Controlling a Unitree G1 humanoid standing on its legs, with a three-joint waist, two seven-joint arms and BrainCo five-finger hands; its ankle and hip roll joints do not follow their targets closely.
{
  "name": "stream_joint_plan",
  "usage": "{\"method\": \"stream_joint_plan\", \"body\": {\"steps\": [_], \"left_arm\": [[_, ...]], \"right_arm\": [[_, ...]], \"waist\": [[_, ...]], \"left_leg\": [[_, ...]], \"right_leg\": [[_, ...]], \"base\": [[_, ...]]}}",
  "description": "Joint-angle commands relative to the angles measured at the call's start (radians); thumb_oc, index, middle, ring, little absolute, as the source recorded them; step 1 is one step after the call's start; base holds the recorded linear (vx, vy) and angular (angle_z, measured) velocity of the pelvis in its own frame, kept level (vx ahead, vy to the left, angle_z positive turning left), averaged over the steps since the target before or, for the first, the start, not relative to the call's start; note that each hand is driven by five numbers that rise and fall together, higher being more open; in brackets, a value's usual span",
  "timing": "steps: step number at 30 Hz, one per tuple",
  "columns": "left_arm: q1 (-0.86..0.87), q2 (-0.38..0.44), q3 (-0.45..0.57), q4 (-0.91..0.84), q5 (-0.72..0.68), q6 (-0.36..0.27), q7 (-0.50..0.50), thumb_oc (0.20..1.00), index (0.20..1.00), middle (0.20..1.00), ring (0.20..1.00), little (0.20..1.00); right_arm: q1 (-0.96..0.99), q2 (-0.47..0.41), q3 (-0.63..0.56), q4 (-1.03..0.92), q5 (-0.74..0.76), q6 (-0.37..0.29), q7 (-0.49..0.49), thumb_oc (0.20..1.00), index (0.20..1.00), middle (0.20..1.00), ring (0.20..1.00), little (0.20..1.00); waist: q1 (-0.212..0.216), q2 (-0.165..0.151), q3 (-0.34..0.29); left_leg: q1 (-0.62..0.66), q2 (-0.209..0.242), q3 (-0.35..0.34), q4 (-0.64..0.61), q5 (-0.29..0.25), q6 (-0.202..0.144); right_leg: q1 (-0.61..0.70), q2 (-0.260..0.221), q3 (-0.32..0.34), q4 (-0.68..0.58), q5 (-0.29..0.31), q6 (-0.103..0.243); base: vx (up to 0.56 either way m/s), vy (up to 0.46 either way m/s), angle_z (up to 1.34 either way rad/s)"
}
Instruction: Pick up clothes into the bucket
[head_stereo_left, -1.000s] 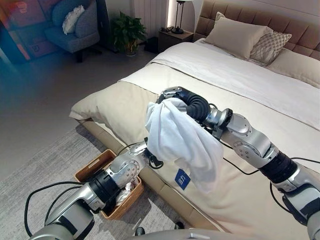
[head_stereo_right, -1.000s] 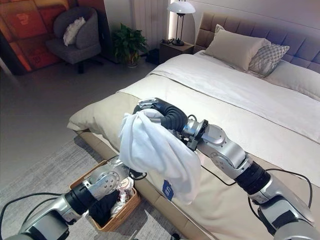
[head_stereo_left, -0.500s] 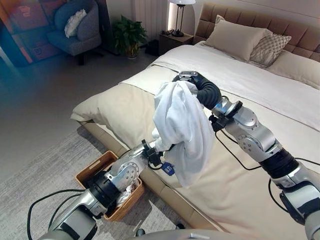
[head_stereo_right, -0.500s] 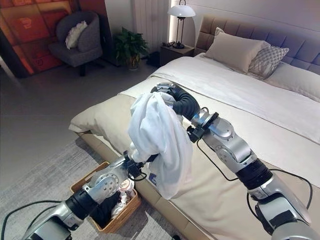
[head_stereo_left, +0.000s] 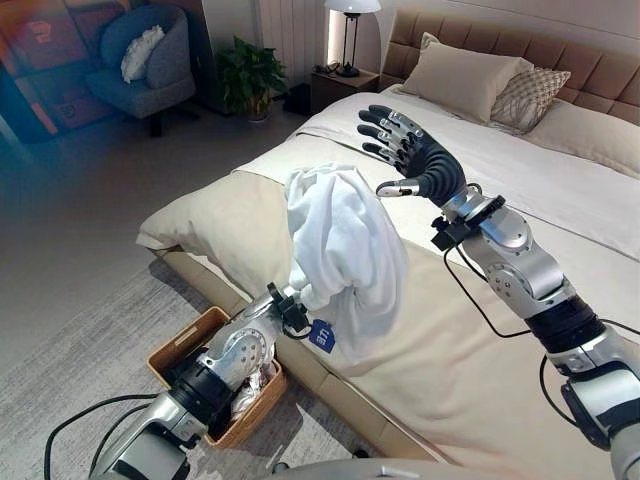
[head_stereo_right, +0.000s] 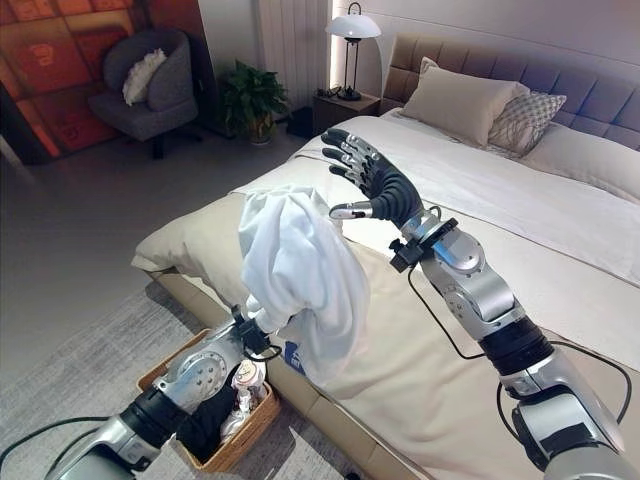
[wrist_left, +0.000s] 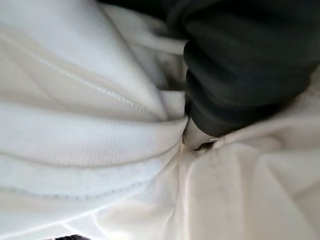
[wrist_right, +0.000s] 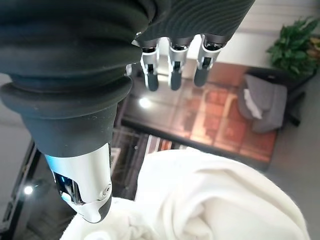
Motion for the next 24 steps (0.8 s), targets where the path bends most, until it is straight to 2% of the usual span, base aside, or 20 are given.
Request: {"method": "stream_joint_plan", "body": {"steps": [1, 8, 12, 13, 17, 19, 20, 22, 23, 24], "left_arm": [[-0.03, -0.019, 0.071, 0.031, -0.027, -0.073, -0.015, 0.2, 0.2, 0.2, 0.2, 0.2], [-0.001, -0.008, 0.163, 0.041, -0.001, -0.122, 0.024, 0.2, 0.2, 0.2, 0.2, 0.2], [0.028, 0.036, 0.258, 0.061, 0.059, -0.188, 0.088, 0.2, 0.2, 0.2, 0.2, 0.2], [0.034, 0.044, 0.274, 0.063, 0.068, -0.186, 0.096, 0.2, 0.2, 0.2, 0.2, 0.2], [0.101, 0.096, 0.394, 0.092, 0.201, -0.25, 0.182, 0.2, 0.2, 0.2, 0.2, 0.2], [0.18, 0.109, 0.506, 0.108, 0.322, -0.285, 0.254, 0.2, 0.2, 0.2, 0.2, 0.2], [0.183, 0.109, 0.506, 0.105, 0.323, -0.284, 0.255, 0.2, 0.2, 0.2, 0.2, 0.2], [0.24, 0.119, 0.591, 0.112, 0.44, -0.305, 0.313, 0.2, 0.2, 0.2, 0.2, 0.2], [0.243, 0.119, 0.592, 0.11, 0.442, -0.304, 0.315, 0.2, 0.2, 0.2, 0.2, 0.2], [0.296, 0.107, 0.667, 0.12, 0.588, -0.324, 0.4, 0.2, 0.2, 0.2, 0.2, 0.2]], "right_arm": [[-0.007, -0.005, -0.077, 0.019, -0.027, -0.068, -0.013, 1.0, 1.0, 1.0, 1.0, 1.0], [0.016, -0.035, -0.131, 0.019, -0.143, -0.08, -0.053, 1.0, 1.0, 1.0, 1.0, 1.0], [0.079, -0.033, -0.183, 0.021, -0.204, -0.083, -0.076, 1.0, 1.0, 1.0, 1.0, 1.0], [0.095, -0.034, -0.197, 0.016, -0.222, -0.084, -0.076, 1.0, 1.0, 1.0, 1.0, 1.0], [0.23, 0.002, -0.281, 0.024, -0.285, -0.076, -0.104, 1.0, 1.0, 1.0, 1.0, 1.0], [0.348, 0.051, -0.355, 0.047, -0.288, -0.069, -0.114, 1.0, 1.0, 1.0, 1.0, 1.0], [0.351, 0.052, -0.356, 0.045, -0.288, -0.068, -0.114, 1.0, 1.0, 1.0, 1.0, 1.0], [0.435, 0.081, -0.409, 0.066, -0.309, -0.055, -0.121, 1.0, 1.0, 1.0, 1.0, 1.0], [0.437, 0.082, -0.409, 0.064, -0.31, -0.055, -0.121, 1.0, 1.0, 1.0, 1.0, 1.0], [0.511, 0.117, -0.45, 0.117, -0.327, -0.047, -0.138, 1.0, 1.0, 1.0, 1.0, 1.0]], "waist": [[0.03, -0.035, -0.039], [0.033, -0.035, -0.041], [0.039, -0.033, -0.041], [0.039, -0.032, -0.04], [0.044, -0.028, -0.035], [0.048, -0.025, -0.03], [0.048, -0.025, -0.031], [0.049, -0.023, -0.025], [0.049, -0.023, -0.027], [0.051, -0.022, -0.022]], "left_leg": [[0.015, -0.004, 0.021, 0.028, -0.082, 0.01], [0.016, -0.002, 0.022, 0.027, -0.083, 0.009], [0.017, 0.001, 0.022, 0.027, -0.085, 0.01], [0.017, 0.0, 0.022, 0.027, -0.085, 0.01], [0.016, -0.002, 0.022, 0.034, -0.091, 0.016], [0.015, -0.002, 0.022, 0.038, -0.095, 0.018], [0.015, -0.002, 0.022, 0.038, -0.095, 0.018], [0.013, -0.003, 0.022, 0.042, -0.097, 0.019], [0.012, -0.003, 0.022, 0.042, -0.097, 0.019], [0.007, -0.003, 0.02, 0.046, -0.098, 0.02]], "right_leg": [[-0.011, -0.093, 0.004, 0.067, -0.022, 0.098], [-0.008, -0.092, 0.003, 0.064, -0.023, 0.098], [-0.005, -0.091, 0.002, 0.061, -0.026, 0.097], [-0.005, -0.091, 0.004, 0.062, -0.026, 0.097], [-0.008, -0.09, 0.012, 0.062, -0.026, 0.097], [-0.011, -0.089, 0.019, 0.064, -0.027, 0.096], [-0.011, -0.089, 0.019, 0.064, -0.028, 0.096], [-0.015, -0.088, 0.024, 0.066, -0.029, 0.094], [-0.015, -0.088, 0.024, 0.067, -0.03, 0.094], [-0.018, -0.087, 0.028, 0.068, -0.033, 0.092]], "base": [[0.0, 0.0, 0.0], [0.0, 0.0, 0.0], [0.0, 0.0, 0.0], [0.0, 0.0, 0.0], [0.0, 0.0, 0.0], [0.01, 0.008, -0.06], [0.01, 0.012, -0.13], [0.0, 0.012, -0.12], [0.0, 0.018, -0.05], [0.0, 0.0, 0.0]]}}
